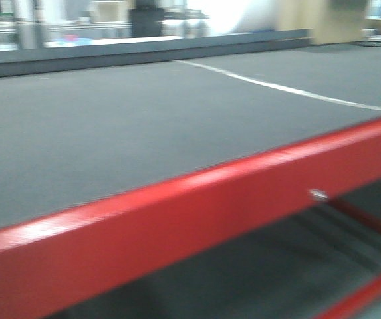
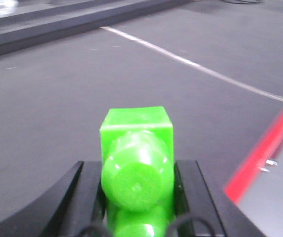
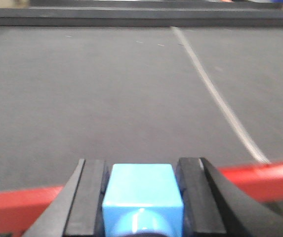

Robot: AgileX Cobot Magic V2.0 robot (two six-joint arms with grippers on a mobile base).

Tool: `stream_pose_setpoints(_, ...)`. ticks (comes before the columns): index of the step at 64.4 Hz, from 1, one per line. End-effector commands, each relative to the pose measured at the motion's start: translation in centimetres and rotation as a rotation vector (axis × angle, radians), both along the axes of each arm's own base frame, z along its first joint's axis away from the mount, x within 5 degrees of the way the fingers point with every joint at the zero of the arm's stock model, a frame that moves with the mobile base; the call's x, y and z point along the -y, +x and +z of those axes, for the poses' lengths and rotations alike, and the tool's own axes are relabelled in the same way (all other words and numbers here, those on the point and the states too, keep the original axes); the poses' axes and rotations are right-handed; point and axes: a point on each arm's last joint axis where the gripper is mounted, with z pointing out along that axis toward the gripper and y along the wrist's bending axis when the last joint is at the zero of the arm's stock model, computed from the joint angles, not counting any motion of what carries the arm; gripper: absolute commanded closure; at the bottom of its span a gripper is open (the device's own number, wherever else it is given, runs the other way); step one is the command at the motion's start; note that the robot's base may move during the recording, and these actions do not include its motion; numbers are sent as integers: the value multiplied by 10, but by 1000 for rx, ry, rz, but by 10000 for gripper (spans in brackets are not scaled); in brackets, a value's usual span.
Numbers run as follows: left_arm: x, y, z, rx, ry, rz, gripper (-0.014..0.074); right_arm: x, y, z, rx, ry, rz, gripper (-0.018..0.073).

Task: Grab block from conveyor and place in blue bin
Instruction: 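Drive the base away from the conveyor holding both blocks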

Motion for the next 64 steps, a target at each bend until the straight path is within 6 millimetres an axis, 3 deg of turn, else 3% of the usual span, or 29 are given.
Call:
stream_pose_setpoints(1, 1, -1, 3, 27, -16, -6, 708, 1, 0, 2, 26, 1, -3, 713)
stream_pose_setpoints(64, 1, -1, 3, 27, -16, -6, 708, 1, 0, 2, 26, 1, -3, 713)
